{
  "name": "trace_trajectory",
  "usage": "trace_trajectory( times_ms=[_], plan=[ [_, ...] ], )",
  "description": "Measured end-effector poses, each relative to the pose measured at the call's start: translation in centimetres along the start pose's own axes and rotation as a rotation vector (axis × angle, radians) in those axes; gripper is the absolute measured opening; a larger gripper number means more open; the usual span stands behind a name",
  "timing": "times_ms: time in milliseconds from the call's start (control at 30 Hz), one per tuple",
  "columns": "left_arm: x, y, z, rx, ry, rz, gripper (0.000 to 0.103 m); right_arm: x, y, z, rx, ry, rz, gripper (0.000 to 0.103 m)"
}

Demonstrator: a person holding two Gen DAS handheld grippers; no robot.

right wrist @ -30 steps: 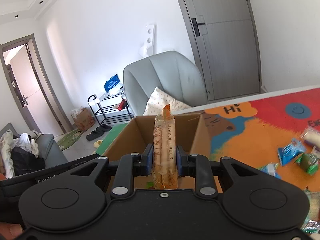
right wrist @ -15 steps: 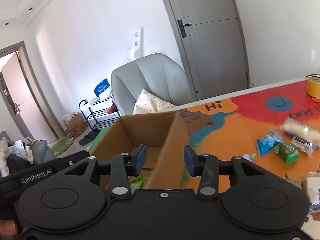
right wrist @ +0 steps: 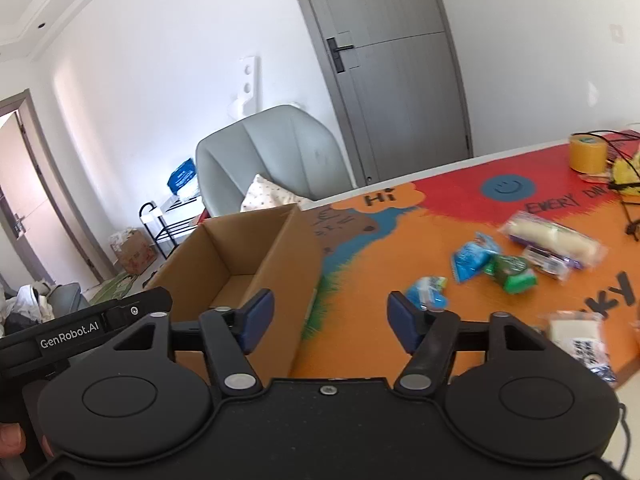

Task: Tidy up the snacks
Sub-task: 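Move both open tools from the box back toward the snacks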

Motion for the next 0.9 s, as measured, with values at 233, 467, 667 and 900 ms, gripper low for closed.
trace_trajectory(
  times_ms=[233,467,667,900],
  plan=[
    [-0.1,-2.7,-0.8,0.042,0.047,-0.022,0.096,-2.3,-2.5,-0.1,0.024,-0.034,-0.029,0.099],
    [-0.4,-5.0,-1.8,0.051,0.091,-0.025,0.096,-4.2,-5.2,-0.5,0.048,-0.035,-0.071,0.103],
    [-1.3,-8.2,-2.2,0.13,0.06,-0.058,0.103,-6.0,-7.6,-0.5,0.076,-0.056,-0.1,0.103],
    [-1.0,-11.2,-2.6,0.161,0.072,-0.096,0.103,-7.4,-10.7,-0.5,0.117,-0.078,-0.138,0.103]
  ],
)
Point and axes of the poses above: each gripper's, at about its wrist camera, not at the fingertips, and x roughly the way its jaws point, y to its left, z to its top, the point moved 6 cm from there along x, roughly the way its jaws point, and after that the axes turned 5 degrees about x, right-handed, at the moved point
